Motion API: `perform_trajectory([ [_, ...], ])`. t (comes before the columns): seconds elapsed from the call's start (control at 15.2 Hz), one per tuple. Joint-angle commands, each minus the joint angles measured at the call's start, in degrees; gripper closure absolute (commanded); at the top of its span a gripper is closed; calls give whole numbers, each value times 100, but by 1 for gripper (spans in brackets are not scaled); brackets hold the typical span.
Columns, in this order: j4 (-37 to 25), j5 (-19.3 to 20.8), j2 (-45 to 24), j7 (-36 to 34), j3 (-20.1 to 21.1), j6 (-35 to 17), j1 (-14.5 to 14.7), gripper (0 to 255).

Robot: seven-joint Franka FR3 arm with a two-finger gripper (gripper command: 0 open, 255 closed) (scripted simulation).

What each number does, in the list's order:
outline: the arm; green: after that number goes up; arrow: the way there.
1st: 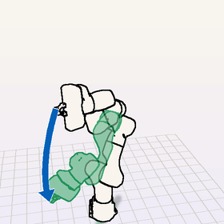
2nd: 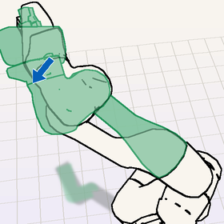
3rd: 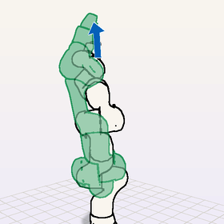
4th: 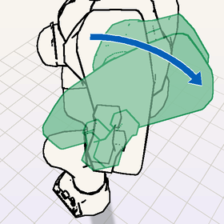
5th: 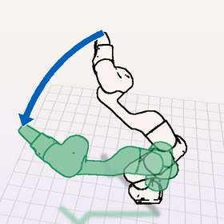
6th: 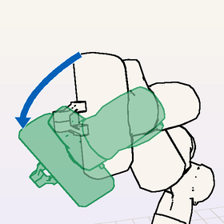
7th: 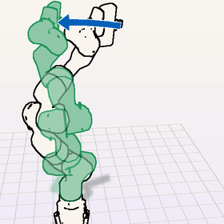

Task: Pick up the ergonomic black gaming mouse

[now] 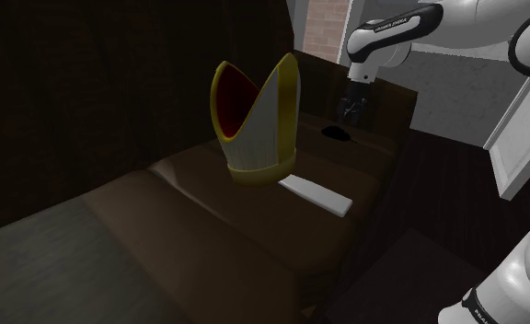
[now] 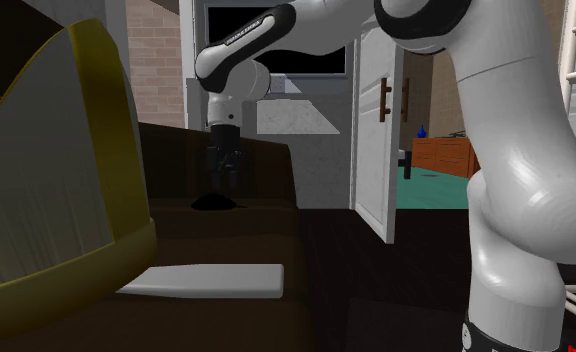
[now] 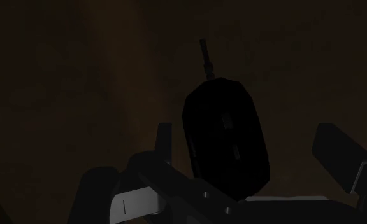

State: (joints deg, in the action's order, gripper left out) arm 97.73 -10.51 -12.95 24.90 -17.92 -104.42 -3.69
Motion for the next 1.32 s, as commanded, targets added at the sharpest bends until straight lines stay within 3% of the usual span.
perform_trajectory([
  [0.0, 18, -36, -96, 25, 10, -113, -5, 0],
  [0.4, 258, -81, -182, 81, 23, -431, -5, 0],
  [0.46, 253, -80, -181, 86, 20, -423, -9, 255],
  [1.06, 257, -81, -183, 81, 22, -431, -5, 255],
  [1.25, 104, -50, -123, 44, 13, -223, -4, 255],
])
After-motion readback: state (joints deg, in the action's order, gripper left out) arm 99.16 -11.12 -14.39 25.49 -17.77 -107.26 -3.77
